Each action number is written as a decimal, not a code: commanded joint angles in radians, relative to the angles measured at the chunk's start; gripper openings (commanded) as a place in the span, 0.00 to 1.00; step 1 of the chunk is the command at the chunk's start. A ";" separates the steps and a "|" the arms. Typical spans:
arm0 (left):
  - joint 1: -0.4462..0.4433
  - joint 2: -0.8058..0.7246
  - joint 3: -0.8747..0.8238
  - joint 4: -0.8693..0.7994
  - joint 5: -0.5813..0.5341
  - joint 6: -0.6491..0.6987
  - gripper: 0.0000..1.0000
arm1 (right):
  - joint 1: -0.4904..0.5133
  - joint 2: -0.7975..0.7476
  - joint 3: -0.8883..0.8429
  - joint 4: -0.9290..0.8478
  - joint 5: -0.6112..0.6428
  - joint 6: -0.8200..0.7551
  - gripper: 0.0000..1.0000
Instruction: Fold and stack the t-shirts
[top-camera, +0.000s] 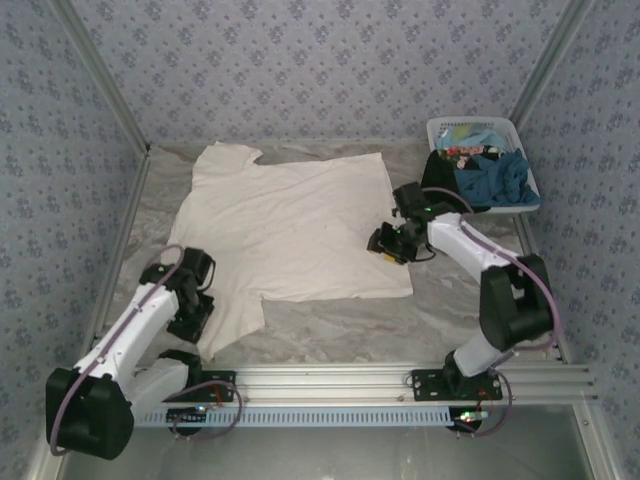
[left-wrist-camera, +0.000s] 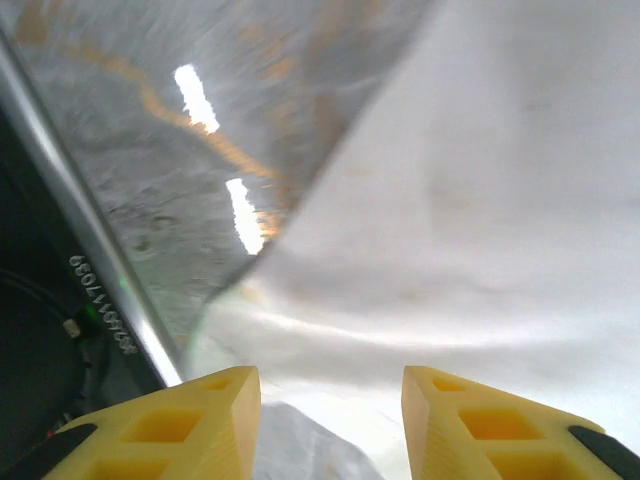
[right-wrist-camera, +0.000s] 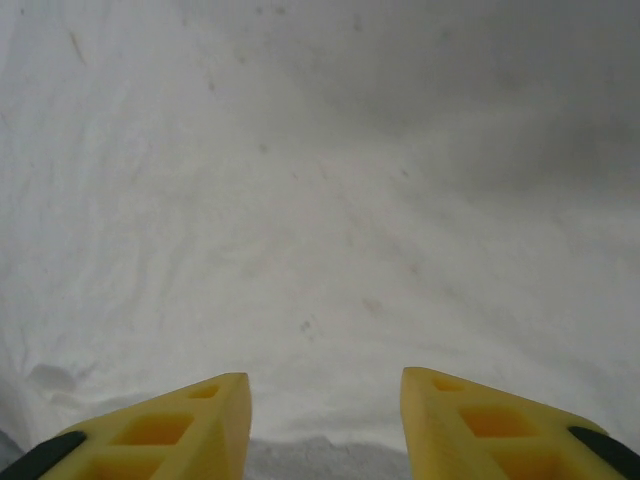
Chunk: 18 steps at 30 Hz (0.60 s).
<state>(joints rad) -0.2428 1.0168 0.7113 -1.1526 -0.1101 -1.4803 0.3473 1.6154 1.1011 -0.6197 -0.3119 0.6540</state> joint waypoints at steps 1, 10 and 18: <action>0.045 0.087 0.122 -0.006 -0.079 0.123 0.43 | 0.028 0.085 0.061 0.053 0.047 -0.012 0.43; 0.266 0.576 0.263 0.429 0.174 0.429 0.43 | 0.010 0.332 0.237 -0.034 0.135 -0.014 0.40; 0.203 0.792 0.353 0.513 0.302 0.468 0.42 | -0.079 0.437 0.338 -0.208 0.194 -0.017 0.40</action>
<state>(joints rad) -0.0071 1.7489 1.0519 -0.7044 0.1059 -1.0534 0.3099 2.0174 1.4181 -0.7105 -0.1833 0.6529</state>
